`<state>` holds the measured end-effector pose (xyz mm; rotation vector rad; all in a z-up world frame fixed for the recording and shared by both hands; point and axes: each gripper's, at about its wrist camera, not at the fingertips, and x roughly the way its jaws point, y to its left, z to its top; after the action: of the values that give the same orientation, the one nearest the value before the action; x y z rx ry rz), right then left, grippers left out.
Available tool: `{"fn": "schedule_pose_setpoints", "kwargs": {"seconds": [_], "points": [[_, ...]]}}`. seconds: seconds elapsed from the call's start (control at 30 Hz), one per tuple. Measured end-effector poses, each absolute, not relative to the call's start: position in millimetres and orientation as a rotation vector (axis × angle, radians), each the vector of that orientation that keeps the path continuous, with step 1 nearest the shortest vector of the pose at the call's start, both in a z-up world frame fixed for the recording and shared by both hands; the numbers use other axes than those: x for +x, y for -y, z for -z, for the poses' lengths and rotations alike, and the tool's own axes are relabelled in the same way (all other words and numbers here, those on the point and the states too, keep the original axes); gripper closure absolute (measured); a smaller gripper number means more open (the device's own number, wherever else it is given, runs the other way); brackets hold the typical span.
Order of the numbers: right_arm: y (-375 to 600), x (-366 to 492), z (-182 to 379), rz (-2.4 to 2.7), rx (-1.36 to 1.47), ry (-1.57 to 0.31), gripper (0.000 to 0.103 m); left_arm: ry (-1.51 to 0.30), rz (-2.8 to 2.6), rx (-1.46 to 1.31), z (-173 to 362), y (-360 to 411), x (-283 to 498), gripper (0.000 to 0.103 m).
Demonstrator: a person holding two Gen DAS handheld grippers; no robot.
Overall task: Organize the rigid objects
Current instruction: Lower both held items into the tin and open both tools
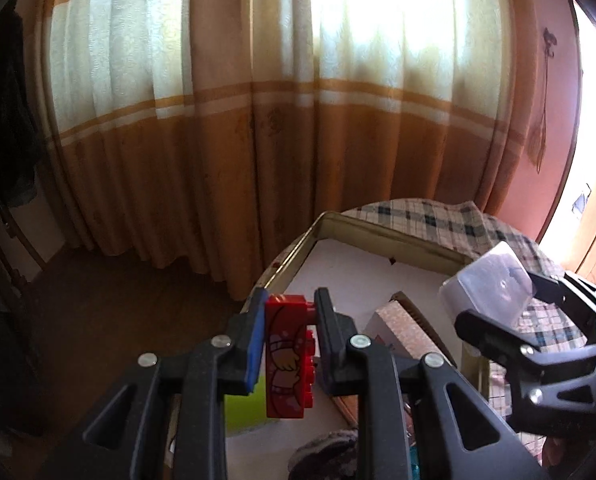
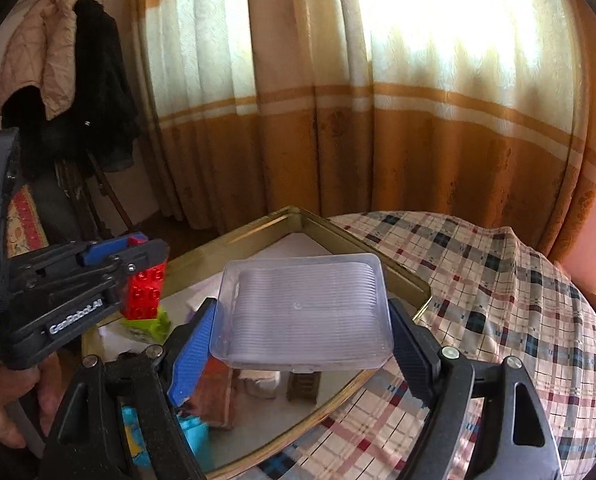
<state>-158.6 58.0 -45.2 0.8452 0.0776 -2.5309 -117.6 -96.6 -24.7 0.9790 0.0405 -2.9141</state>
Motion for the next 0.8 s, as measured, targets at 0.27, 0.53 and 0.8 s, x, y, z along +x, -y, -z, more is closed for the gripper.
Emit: {"fn": "schedule_pose_setpoints", "kwargs": {"seconds": [0.27, 0.53, 0.8], "points": [[-53.7, -169.0, 62.5, 2.5, 0.919, -0.076, 0.02, -0.035, 2.89, 0.993, 27.2, 95.6, -125.1, 0.081], [-55.9, -171.2, 68.6, 2.483, 0.93, -0.05, 0.02, -0.041, 2.878, 1.022, 34.0, 93.0, -129.1, 0.081], [-57.0, -165.9, 70.4, 2.47, 0.936, -0.013, 0.015, -0.056, 2.859, 0.995, 33.9, 97.4, -124.9, 0.064]]}}
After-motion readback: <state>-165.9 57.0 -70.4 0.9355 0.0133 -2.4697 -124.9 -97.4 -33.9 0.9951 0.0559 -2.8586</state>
